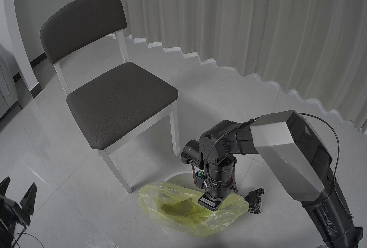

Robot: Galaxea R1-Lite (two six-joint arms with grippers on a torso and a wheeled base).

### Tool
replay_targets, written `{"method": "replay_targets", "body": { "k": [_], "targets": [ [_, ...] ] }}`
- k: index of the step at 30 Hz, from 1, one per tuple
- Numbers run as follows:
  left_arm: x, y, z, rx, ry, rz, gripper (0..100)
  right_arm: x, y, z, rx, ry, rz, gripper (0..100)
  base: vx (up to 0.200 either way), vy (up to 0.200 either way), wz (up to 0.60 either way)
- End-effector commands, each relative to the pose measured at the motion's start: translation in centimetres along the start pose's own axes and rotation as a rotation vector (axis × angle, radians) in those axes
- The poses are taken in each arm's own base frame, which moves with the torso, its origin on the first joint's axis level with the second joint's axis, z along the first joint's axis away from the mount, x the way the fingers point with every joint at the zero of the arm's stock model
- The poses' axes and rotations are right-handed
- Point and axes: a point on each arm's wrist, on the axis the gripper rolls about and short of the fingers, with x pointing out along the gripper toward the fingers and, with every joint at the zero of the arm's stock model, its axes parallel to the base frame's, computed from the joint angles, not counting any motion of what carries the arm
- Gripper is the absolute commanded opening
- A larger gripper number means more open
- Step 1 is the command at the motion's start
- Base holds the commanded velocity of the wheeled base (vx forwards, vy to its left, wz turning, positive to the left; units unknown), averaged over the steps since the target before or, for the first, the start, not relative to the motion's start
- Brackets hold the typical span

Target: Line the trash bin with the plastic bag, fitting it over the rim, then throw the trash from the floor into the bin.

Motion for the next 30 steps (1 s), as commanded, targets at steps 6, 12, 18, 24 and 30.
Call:
{"method": "replay_targets", "body": {
  "k": [6, 12, 18, 24, 30],
  "targets": [
    [-2.99, 0.56, -7.27, 0.043, -0.190, 0.004, 100, 0.04, 0.20, 0.11, -0.008, -0.007, -0.002, 0, 0.000, 0.000, 0.00],
    [-2.70, -0.06, -7.45, 0.090, -0.201, -0.255, 100, -0.16, 0.41, 0.15, -0.016, -0.017, 0.000, 0, 0.000, 0.000, 0.00],
    [-2.41, 0.14, -7.97, -0.018, -0.224, -0.144, 100, -0.09, 0.40, 0.18, -0.020, -0.017, 0.000, 0, 0.000, 0.000, 0.00],
    [-2.37, 0.14, -7.99, -0.005, -0.229, -0.146, 100, -0.29, 0.41, 0.16, -0.022, -0.023, -0.003, 0, 0.000, 0.000, 0.00],
    [-2.37, 0.14, -7.99, -0.005, -0.229, -0.146, 100, 0.11, 1.02, 0.69, -0.041, -0.053, -0.006, 0, 0.000, 0.000, 0.00]
  ]
}}
